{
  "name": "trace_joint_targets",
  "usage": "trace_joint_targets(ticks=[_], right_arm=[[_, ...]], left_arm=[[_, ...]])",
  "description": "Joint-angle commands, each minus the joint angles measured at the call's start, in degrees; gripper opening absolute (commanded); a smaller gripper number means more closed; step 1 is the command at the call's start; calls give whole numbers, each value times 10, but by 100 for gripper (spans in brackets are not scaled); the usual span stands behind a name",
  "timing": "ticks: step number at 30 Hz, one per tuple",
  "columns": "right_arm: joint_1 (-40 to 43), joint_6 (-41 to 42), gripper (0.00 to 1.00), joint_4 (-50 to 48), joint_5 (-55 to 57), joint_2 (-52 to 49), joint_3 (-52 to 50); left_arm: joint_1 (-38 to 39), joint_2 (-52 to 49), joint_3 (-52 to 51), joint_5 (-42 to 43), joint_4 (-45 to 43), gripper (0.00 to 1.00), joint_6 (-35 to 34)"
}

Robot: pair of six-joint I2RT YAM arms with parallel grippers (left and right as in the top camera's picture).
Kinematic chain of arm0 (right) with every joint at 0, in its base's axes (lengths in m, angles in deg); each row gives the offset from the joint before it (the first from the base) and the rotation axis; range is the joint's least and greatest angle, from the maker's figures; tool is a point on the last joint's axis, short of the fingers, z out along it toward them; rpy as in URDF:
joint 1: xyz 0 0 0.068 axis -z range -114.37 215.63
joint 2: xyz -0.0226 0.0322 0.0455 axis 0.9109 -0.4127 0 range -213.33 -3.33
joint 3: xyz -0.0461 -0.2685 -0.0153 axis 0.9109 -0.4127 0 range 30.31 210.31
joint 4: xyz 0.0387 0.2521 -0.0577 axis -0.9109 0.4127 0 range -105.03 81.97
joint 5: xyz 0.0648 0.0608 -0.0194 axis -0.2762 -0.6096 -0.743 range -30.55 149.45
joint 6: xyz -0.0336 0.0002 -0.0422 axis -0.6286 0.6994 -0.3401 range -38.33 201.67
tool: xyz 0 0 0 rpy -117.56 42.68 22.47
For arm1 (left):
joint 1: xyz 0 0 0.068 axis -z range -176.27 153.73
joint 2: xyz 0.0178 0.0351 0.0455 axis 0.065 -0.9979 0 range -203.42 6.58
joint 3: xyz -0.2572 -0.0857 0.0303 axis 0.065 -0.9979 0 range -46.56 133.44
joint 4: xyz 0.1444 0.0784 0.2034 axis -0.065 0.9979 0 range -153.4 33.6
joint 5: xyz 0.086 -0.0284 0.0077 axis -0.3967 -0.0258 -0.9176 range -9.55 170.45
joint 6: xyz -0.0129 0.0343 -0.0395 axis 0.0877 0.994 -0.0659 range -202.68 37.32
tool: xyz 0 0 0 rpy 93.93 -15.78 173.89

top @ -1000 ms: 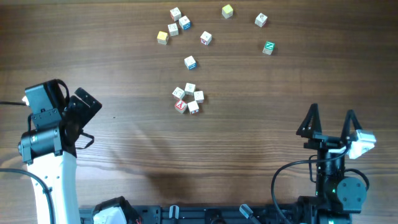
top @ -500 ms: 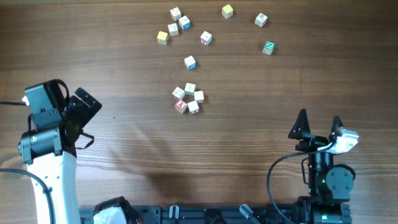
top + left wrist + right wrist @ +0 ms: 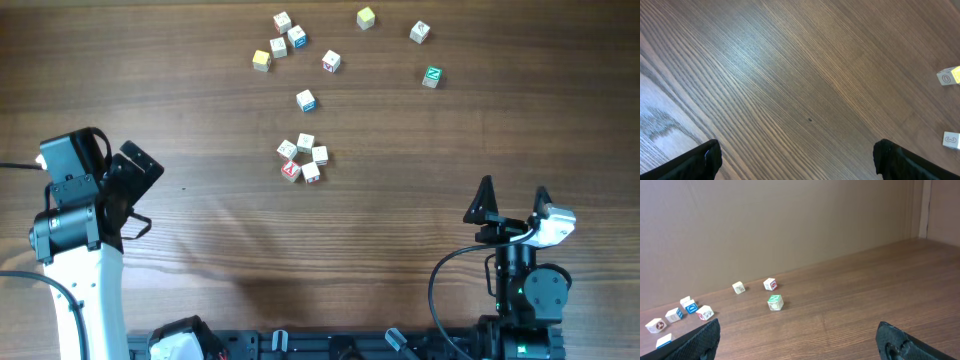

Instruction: Form a circle

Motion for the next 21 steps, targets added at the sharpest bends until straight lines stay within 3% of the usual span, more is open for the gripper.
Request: trace_joint_targets(ticks=[1, 16, 21], right_arm=[[3, -10, 100, -1, 0, 8, -1], [3, -10, 100, -1, 0, 8, -1], [3, -10, 100, -1, 0, 8, -1]], left_arm=[[-3, 0, 0, 5, -1, 100, -5], [-3, 1, -1, 1, -1, 100, -5], [54, 49, -22, 3, -35, 100, 4]])
